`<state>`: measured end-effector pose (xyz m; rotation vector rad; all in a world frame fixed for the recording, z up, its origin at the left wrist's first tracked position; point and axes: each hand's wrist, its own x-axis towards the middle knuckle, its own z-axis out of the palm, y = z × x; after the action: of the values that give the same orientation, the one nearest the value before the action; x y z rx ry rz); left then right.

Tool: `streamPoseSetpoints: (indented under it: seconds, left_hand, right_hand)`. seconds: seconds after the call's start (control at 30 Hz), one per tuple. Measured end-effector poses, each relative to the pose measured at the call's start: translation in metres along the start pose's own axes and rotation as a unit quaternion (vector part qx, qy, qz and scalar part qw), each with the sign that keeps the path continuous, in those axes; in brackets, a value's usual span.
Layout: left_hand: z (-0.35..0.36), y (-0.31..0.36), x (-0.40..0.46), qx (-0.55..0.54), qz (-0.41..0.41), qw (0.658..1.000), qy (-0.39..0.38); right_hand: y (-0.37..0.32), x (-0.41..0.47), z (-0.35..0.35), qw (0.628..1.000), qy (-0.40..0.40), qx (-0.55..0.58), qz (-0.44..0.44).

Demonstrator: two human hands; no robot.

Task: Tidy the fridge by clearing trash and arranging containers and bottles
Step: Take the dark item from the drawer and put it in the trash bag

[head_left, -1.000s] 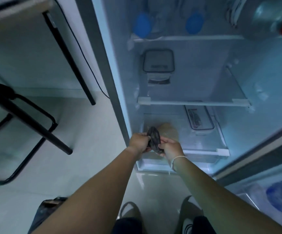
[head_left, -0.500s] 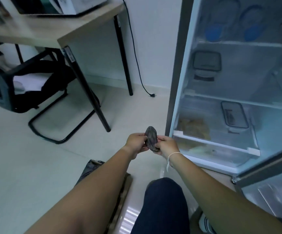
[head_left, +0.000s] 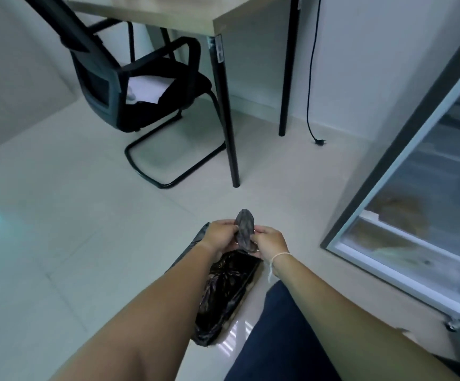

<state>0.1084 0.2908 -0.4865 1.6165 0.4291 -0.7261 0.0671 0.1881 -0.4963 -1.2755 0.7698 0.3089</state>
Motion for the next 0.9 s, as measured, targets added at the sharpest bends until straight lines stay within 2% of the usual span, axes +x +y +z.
streamPoseSetpoints:
  seconds: [0.23, 0.43, 0.63, 0.9]
  left_hand:
    - [-0.042, -0.018, -0.003, 0.041, -0.034, 0.998, 0.042]
    - [-0.059, -0.019, -0.001, 0.060, -0.033, 0.992, 0.102]
    - [-0.045, 0.005, -0.006, 0.068, -0.003, 0.993, 0.091]
    - [0.015, 0.053, -0.018, 0.103, 0.060, 0.993, 0.016]
  right_hand:
    - [0.022, 0.008, 0.042, 0.993, -0.012, -0.119, -0.003]
    - [0.010, 0.013, 0.053, 0.991, 0.009, -0.133, -0.023]
    - [-0.016, 0.015, 0.038, 0.991, 0.033, -0.116, -0.055]
    - [-0.063, 0.000, -0.012, 0.987, 0.081, -0.092, -0.104]
